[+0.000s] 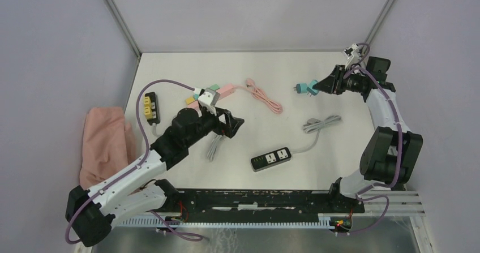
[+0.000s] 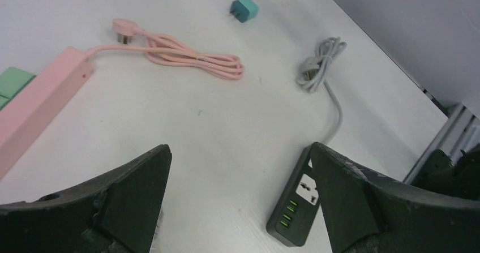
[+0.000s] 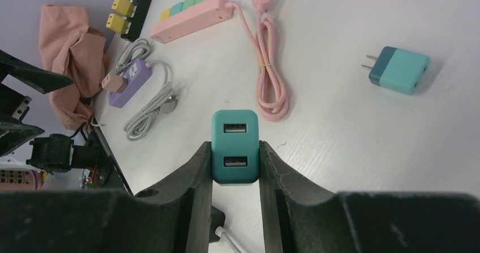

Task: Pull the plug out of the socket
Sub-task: Place the plug at the center of the board.

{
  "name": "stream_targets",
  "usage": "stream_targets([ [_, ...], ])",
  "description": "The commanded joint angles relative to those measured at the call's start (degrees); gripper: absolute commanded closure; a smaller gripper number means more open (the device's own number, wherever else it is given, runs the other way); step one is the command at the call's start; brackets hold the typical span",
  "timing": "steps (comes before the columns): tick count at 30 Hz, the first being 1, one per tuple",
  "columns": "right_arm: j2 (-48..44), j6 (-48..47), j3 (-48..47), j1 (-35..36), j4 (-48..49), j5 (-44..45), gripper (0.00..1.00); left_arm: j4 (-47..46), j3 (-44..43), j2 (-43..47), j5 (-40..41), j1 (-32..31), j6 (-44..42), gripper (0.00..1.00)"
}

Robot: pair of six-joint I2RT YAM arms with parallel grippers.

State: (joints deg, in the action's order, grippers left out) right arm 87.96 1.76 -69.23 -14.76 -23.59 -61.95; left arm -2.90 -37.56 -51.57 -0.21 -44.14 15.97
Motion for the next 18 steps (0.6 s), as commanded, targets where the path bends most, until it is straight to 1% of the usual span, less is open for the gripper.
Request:
stream_targets([
  [1, 2.1, 2.3, -1.7, 0.5, 2.5, 2.2, 1.00, -7.1, -0.4, -1.8, -7.3, 6.9, 3.1, 0.01],
  [4, 2.8, 2.4, 0.3, 0.5, 3.7, 4.7, 1.00, -11.1, 1.0, -3.5, -9.7, 9.8, 6.0, 0.01],
  [10, 5.8, 7.3, 2.3, 0.5, 7.8, 9.9, 1.00, -17.8, 1.9, -9.2, -13.5, 12.7, 9.4, 0.00],
  [13, 7.2, 11.1, 3.9, 0.5, 11.0, 13.1, 0.99, -19.4, 1.7, -11.8, -15.2, 13.2, 10.0, 0.00],
  [18, 8.0, 16.6, 6.8, 0.5, 18.4, 17.0, 0.98, -20.3, 2.3, -12.6, -15.4, 13.8, 9.9, 0.00],
])
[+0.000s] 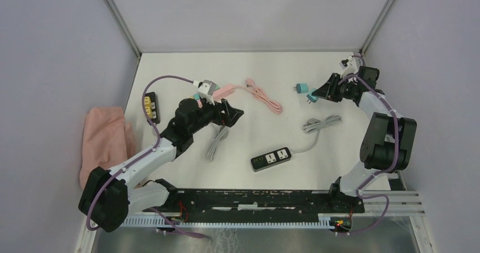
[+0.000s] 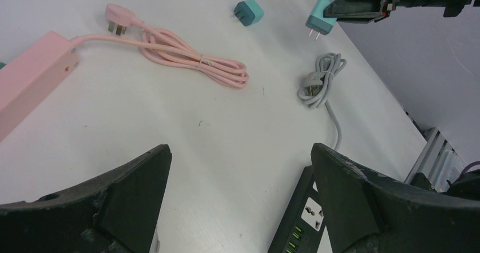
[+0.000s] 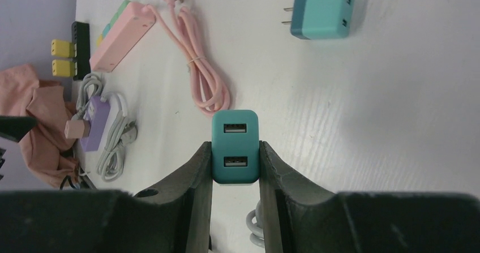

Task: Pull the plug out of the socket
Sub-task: Place the plug at the center of the board.

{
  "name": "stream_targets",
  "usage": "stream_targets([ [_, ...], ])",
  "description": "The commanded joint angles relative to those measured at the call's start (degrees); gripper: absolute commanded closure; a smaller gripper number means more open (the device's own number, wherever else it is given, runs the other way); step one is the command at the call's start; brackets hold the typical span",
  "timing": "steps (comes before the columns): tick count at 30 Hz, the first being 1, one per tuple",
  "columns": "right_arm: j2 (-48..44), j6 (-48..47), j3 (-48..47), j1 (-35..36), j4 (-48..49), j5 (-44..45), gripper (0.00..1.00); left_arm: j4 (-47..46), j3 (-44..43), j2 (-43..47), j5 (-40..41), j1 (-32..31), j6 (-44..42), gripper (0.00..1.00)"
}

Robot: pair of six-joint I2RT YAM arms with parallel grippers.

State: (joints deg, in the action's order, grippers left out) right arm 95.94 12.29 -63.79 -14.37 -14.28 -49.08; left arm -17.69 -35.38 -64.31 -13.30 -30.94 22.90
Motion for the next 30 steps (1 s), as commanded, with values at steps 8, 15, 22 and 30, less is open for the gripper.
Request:
stream_targets([
  [8, 6.1, 11.4, -4.0, 0.6, 7.4, 11.0, 0.94, -5.7, 1.9, 1.1, -2.0, 1.4, 2.7, 0.01],
  [15, 12.5, 12.9, -10.3, 1.6, 5.5, 15.4, 0.90, -5.1, 3.5, 3.5, -1.4, 1.6, 2.8, 0.01],
  [22, 21.4, 13.2, -19.9, 1.9, 1.6, 16.8, 0.79, -2.8, 3.8, 5.6, -0.3, 1.7, 1.8, 0.00],
  [30, 25.7, 9.5, -25.1, 2.3, -3.6, 18.2, 0.53, -1.4, 3.8, 6.1, -0.1, 1.8, 1.3, 0.00],
])
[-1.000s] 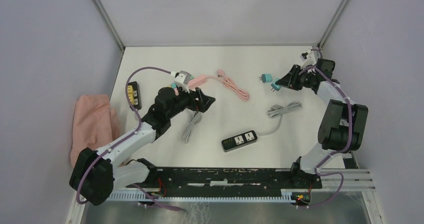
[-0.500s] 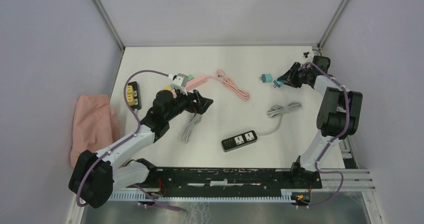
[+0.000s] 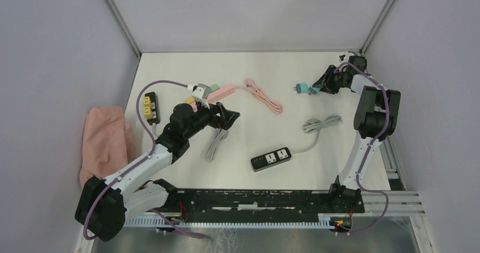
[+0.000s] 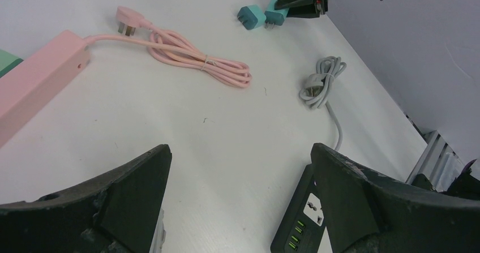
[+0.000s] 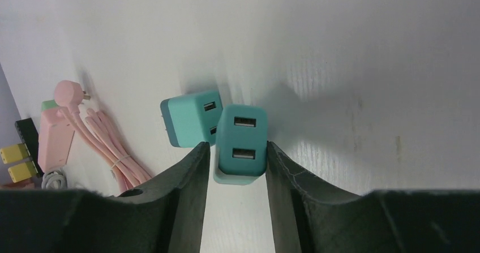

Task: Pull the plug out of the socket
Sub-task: Place the plug at the center of the board.

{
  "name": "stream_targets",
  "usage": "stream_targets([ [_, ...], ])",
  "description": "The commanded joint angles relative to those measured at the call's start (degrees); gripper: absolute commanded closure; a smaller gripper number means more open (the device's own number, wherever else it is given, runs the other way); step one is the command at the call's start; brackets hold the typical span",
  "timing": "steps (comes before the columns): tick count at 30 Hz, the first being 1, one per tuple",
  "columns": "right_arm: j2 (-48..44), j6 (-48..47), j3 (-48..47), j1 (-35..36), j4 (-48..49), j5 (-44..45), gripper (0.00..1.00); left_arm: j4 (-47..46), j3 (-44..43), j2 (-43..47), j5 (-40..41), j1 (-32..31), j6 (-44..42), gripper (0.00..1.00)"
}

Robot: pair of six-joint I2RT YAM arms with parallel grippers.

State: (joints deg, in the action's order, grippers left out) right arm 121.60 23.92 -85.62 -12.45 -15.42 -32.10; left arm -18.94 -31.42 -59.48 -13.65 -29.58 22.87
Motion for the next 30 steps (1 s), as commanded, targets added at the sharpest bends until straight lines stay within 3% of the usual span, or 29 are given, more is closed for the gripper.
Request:
stream_targets([
  [1, 0.0, -3.1, -3.6, 0.3, -3.2, 1.4, 0.50, 0.1, -0.2, 1.4, 0.4, 0.4, 1.3, 0.00],
  [8, -3.1, -9.5, -4.4, 0.2, -7.1, 2.9, 0.26, 1.7, -0.3, 2.4, 0.5, 0.4, 0.7, 0.00],
  [9, -3.8, -10.8, -4.4, 0.3, -7.8, 3.4, 0.19, 2.1, -0.3, 2.7, 0.6, 0.4, 0.5, 0.00],
  [10, -4.6, -13.0, -4.5, 0.3, -8.9, 3.8, 0.03, 2.7, -0.4, 2.9, 0.7, 0.4, 0.3, 0.00],
  [11, -5.4, -14.7, -4.6, 0.3, -10.4, 4.5, 0.01, 3.4, -0.5, 3.1, 1.0, 0.4, -0.1, 0.00],
  [20, -20.4, -25.8, 1.5, 0.0, -14.7, 4.1, 0.00, 9.9, -2.6, 3.9, 3.6, 0.4, -4.3, 0.00],
  [30, -33.5, -33.8, 1.4, 0.0, -25.7, -17.1, 0.00, 21.0, -9.5, 2.2, 9.0, 0.4, -12.9, 0.01],
])
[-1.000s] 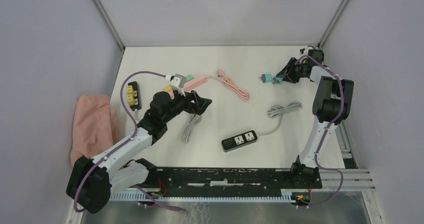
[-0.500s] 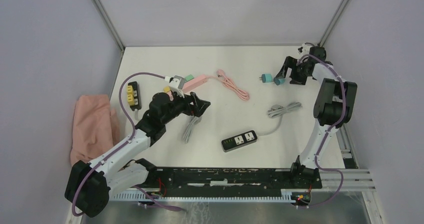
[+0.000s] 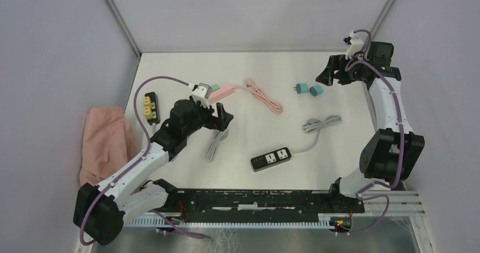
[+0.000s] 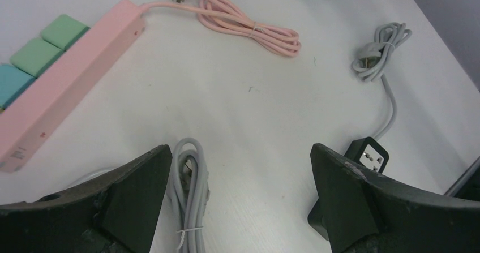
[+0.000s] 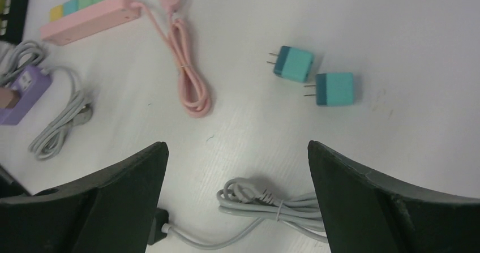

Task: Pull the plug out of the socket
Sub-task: Place the plug at the center of the board.

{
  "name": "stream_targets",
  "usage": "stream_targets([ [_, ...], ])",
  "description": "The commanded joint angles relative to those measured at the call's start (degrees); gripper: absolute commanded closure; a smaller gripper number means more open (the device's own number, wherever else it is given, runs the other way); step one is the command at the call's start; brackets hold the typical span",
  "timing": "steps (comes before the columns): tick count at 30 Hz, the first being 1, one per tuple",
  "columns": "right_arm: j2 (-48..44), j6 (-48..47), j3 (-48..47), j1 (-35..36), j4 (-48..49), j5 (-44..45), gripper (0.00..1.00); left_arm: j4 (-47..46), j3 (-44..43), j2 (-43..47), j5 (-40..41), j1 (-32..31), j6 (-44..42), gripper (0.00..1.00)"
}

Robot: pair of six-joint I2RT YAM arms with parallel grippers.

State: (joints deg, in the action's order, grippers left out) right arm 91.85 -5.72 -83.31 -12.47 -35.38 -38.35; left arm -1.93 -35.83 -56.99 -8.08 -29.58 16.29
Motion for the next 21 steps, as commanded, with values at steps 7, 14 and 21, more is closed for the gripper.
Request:
stream_targets([
  [7, -11.8, -3.9, 2.2, 0.0, -6.5, -23.1, 0.00, 10.5, -10.8, 0.1, 7.5, 0.4, -12.0, 0.00],
  [14, -17.0, 9.7, 15.6, -1.0, 13.4, -38.1, 0.01, 13.9, -15.9, -0.8, 9.7, 0.4, -17.9, 0.01],
  [21, -17.7, 2.4, 22.5, -1.7, 13.7, -43.2, 0.01, 20.2, -21.8, -5.5, 15.3, 0.7, -24.9, 0.01],
])
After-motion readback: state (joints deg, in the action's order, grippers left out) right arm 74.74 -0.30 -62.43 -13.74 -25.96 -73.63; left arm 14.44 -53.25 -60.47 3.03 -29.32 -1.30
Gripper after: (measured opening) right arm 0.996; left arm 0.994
